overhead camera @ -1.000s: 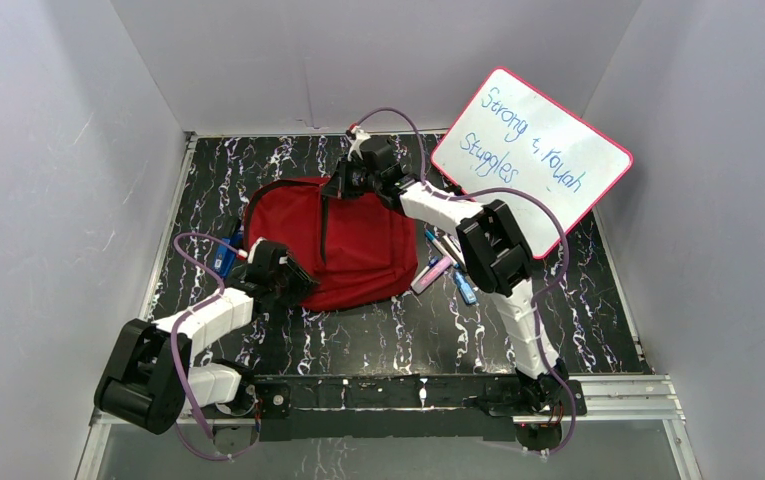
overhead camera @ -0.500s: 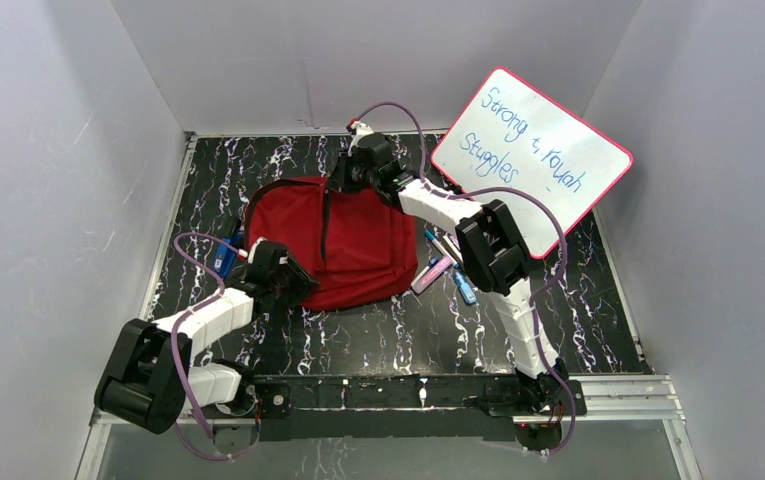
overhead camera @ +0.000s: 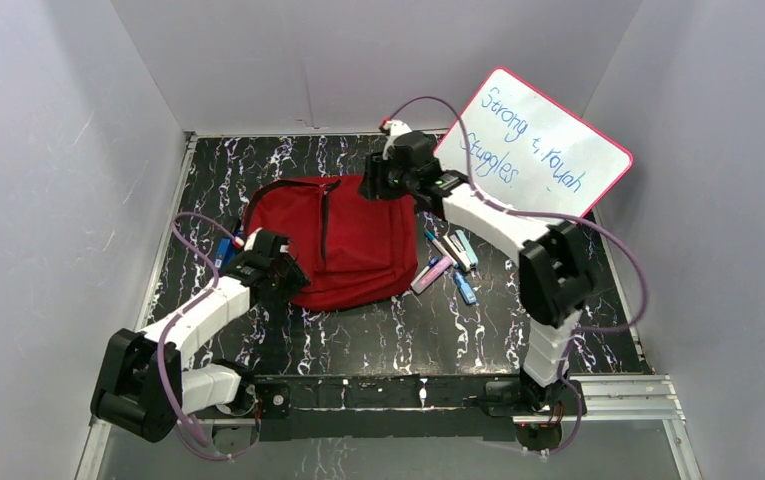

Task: Pack the student bag
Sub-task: Unzip the student bag at the center of the board, then pick up the stationery from the center of the board.

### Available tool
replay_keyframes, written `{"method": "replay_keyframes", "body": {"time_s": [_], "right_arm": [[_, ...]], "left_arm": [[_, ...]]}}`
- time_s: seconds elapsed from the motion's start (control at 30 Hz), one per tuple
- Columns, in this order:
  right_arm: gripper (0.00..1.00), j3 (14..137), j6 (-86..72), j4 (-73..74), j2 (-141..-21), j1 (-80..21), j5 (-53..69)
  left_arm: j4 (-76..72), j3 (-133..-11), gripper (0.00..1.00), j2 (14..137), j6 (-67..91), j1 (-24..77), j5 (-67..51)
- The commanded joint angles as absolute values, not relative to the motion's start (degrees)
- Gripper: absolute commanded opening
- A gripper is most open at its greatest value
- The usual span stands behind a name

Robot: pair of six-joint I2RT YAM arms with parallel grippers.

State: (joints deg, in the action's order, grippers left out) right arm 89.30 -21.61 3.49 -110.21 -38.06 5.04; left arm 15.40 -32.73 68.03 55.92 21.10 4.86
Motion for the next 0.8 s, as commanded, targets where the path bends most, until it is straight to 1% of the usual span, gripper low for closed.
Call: {"method": "replay_keyframes", "body": {"time_s": [0.0,0.07,0.13,0.23,0.43,0.47,0.53,0.57,0.63,0.77], "right_arm": [[0.63,81.6,-20.6,13.7,-99.6,-35.9,0.3],[0.64,78.3,-21.1,18.1,-96.4,-35.3,-0.7],[0.65,75.3,-23.1,22.3,-93.6,-34.9,-5.3],[0.65,73.5,-23.4,28.8,-90.9,-34.5,-8.7],[0.66,68.6,-23.3,34.7,-85.9,-34.4,-13.8],[0.66,68.0,-23.4,35.4,-85.3,-34.4,-14.6],[0.66,67.4,-24.5,38.0,-84.6,-34.3,-16.6],[0.66,67.0,-25.6,39.8,-84.3,-34.3,-17.8],[0.67,64.8,-28.2,40.3,-83.2,-34.3,-19.4],[0.67,59.3,-34.9,37.9,-80.5,-34.2,-18.3]], "left_arm": [[24.3,-38.0,0.39,65.9,52.0,21.0,8.2],[25.3,-39.1,0.39,65.7,51.4,20.9,8.2],[26.6,-40.3,0.4,65.5,51.3,20.9,9.0],[27.7,-41.6,0.42,64.9,51.1,20.9,10.1],[29.8,-44.7,0.45,64.6,49.8,20.8,9.8],[29.9,-45.1,0.47,64.5,49.4,20.8,9.6],[30.4,-45.8,0.59,64.1,49.2,20.8,9.5],[30.6,-46.0,0.62,63.9,49.1,20.8,9.4],[30.4,-46.4,0.66,63.4,49.0,20.8,9.0],[30.2,-47.3,0.68,63.9,48.4,20.8,8.3]]}}
